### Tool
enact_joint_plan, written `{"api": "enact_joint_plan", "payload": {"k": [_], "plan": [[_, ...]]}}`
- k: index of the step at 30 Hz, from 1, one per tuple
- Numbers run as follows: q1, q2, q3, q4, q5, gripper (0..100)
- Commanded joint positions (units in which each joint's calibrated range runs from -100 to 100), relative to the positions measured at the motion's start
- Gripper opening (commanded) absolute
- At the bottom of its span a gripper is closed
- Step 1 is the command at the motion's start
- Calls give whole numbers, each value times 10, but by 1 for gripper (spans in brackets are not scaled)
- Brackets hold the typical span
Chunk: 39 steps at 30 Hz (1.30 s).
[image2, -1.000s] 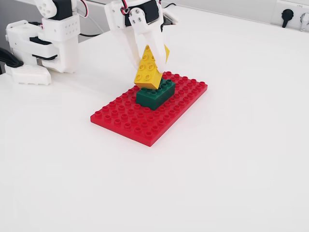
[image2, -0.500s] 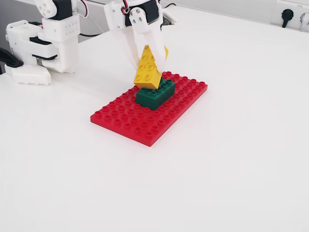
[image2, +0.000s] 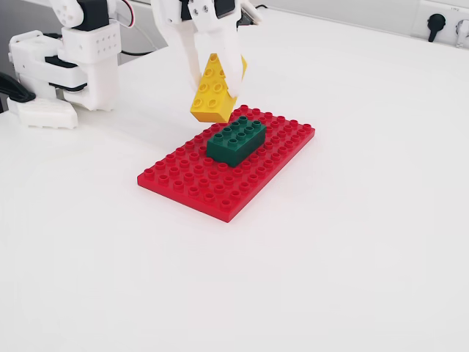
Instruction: Put yellow lego brick onto the green one
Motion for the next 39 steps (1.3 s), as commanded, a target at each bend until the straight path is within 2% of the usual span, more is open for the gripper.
{"api": "enact_joint_plan", "payload": {"k": [1, 10, 21, 39], "plan": [[15, -6, -30, -5, 9, 8], [42, -5, -46, -12, 26, 8], [-5, -6, -41, -13, 20, 8], [-7, -6, 18, -76, 7, 8]]}}
